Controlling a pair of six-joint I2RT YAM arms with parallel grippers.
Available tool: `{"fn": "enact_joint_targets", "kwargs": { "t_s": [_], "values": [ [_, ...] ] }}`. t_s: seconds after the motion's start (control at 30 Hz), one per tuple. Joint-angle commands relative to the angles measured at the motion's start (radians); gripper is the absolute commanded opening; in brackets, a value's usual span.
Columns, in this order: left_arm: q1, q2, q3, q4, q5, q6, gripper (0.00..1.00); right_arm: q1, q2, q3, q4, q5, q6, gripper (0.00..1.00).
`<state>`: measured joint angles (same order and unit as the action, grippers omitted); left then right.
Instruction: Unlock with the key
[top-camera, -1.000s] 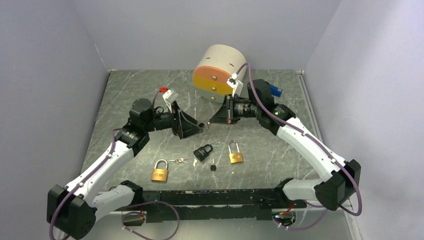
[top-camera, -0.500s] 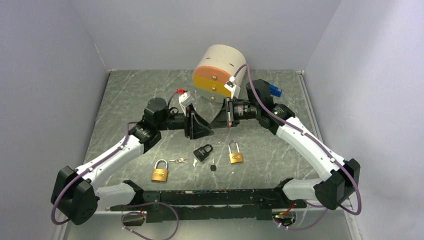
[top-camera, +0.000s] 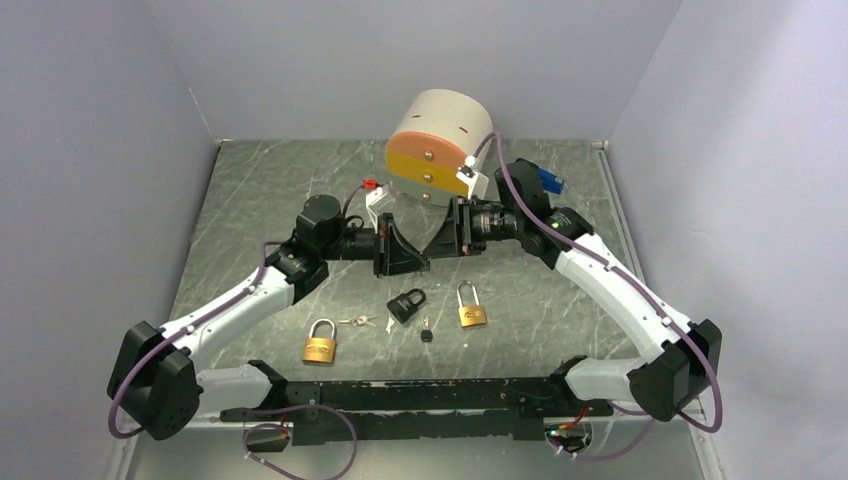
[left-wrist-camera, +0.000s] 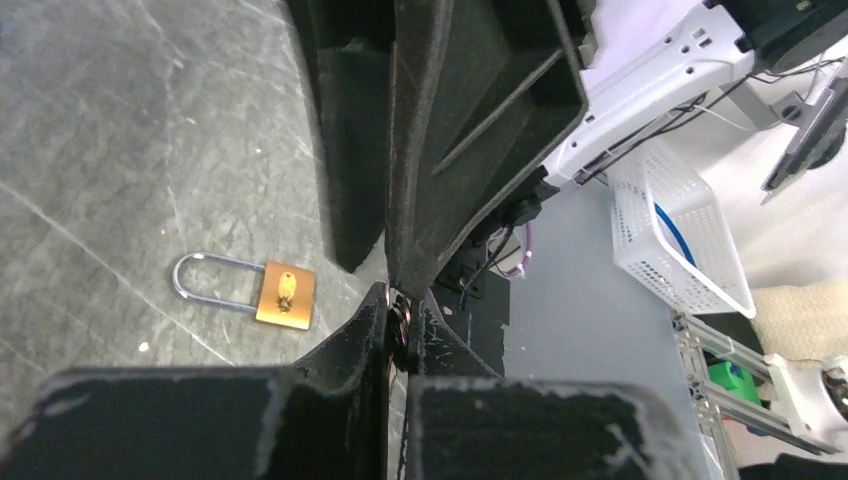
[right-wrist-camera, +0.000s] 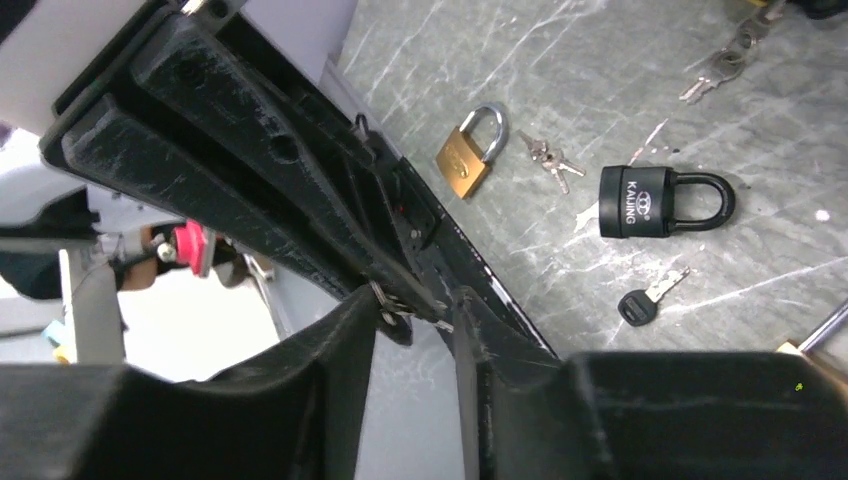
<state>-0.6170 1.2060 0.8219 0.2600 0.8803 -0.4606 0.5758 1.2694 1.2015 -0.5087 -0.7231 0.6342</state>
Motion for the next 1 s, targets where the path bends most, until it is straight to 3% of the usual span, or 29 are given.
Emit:
{"fn": "enact_joint_targets", "kwargs": {
  "t_s": [0.0, 0.07, 0.13, 0.33, 0.4, 0.6, 0.73, 0.97],
  "values": [
    [-0.014, -0.010, 0.027, 0.035, -0.017, -0.028, 0.02, 0.009, -0.063, 0.001, 0.065, 0.028, 0.006, 0.52],
    [-0.014, -0.006, 0.028, 0.064, -0.014, -0.071, 0.03, 0.005, -0.103, -0.044, 0.112, 0.032, -0.006, 0.62],
    [-0.013, 0.000, 0.029, 0.094, 0.001, -0.109, 0.03, 0.000, -0.152, -0.094, 0.186, 0.023, -0.001, 0.66],
    [-0.013, 0.024, 0.033, 0.198, 0.084, -0.242, 0.03, -0.001, -0.324, -0.313, 0.549, -0.075, 0.073, 0.69],
    [-0.013, 0.023, 0.043, 0.212, 0.111, -0.265, 0.03, -0.002, -0.355, -0.349, 0.597, -0.092, 0.082, 0.70],
    [-0.013, 0.014, 0.064, 0.199, 0.127, -0.264, 0.03, -0.002, -0.412, -0.382, 0.633, -0.116, 0.076, 0.73],
    [-0.013, 0.018, 0.070, 0.252, 0.146, -0.309, 0.03, -0.002, -0.402, -0.362, 0.518, -0.075, 0.008, 0.73],
    [-0.013, 0.031, 0.088, 0.296, 0.189, -0.349, 0.03, -0.002, -0.378, -0.344, 0.435, -0.057, -0.038, 0.62]
  ]
}}
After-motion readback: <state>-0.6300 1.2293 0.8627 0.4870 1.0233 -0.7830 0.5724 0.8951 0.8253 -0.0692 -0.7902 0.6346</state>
